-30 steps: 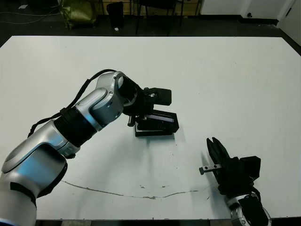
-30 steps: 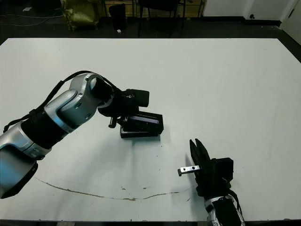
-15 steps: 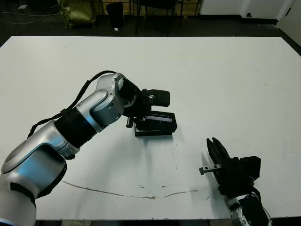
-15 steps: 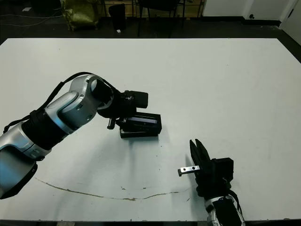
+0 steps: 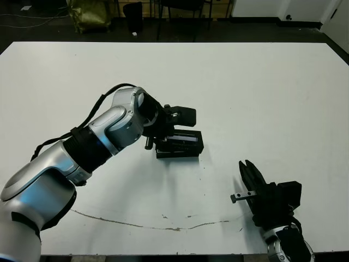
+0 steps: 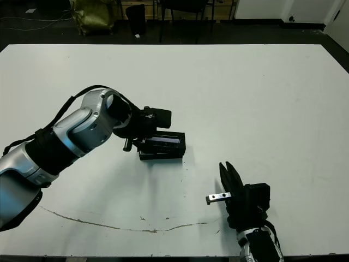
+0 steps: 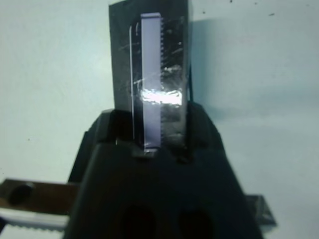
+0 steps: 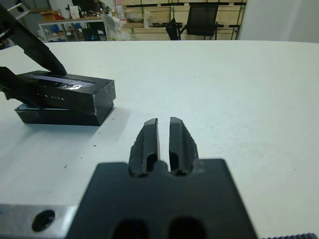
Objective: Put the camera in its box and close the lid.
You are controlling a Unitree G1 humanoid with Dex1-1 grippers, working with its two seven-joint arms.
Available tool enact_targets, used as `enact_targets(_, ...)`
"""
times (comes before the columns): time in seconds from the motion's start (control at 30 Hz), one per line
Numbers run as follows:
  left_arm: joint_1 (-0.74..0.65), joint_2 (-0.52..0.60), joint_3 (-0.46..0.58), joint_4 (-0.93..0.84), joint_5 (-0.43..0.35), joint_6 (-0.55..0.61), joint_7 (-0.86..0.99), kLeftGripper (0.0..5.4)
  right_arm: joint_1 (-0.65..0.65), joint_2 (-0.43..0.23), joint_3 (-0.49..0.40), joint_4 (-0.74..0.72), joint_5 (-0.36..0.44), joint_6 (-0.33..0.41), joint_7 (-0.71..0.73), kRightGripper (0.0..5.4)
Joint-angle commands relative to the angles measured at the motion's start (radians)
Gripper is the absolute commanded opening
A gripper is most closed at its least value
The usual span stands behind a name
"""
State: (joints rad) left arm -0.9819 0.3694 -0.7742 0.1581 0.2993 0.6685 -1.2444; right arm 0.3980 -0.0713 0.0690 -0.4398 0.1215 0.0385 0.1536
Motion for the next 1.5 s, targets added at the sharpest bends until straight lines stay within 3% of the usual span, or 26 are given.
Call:
enact_targets(0.03, 0.046, 0.009, -0.034, -0.007, 0.006, 0.003, -0.022, 1.74, 0.015, 0.002, 0.000, -0.004, -0.001, 0.024, -0.011, 0.00)
enact_targets(0.27, 0.055, 0.012, -0.044, -0.025, 0.012, 0.005, -0.034, 1.74, 0.026, 0.000, 0.004, -0.031, -0.005, 0.064, -0.026, 0.00)
enact_targets(0.83, 0.086, 0.037, -0.086, -0.077, 0.044, 0.004, -0.043, 1.74, 0.032, 0.005, 0.011, -0.037, -0.009, 0.072, -0.034, 0.00)
enact_targets(1.03, 0.094, 0.035, -0.097, -0.047, 0.059, 0.009, -0.039, 1.74, 0.032, 0.003, 0.009, -0.017, 0.004, 0.036, -0.015, 0.00)
enact_targets(1.23, 0.100, 0.037, -0.106, -0.019, 0.076, -0.014, -0.030, 1.74, 0.037, 0.003, 0.009, -0.027, 0.010, 0.060, -0.022, 0.00)
enact_targets(1.5, 0.101, 0.029, -0.106, 0.021, 0.071, -0.024, -0.066, 1.74, 0.033, 0.000, 0.008, -0.009, 0.010, 0.035, -0.013, 0.00)
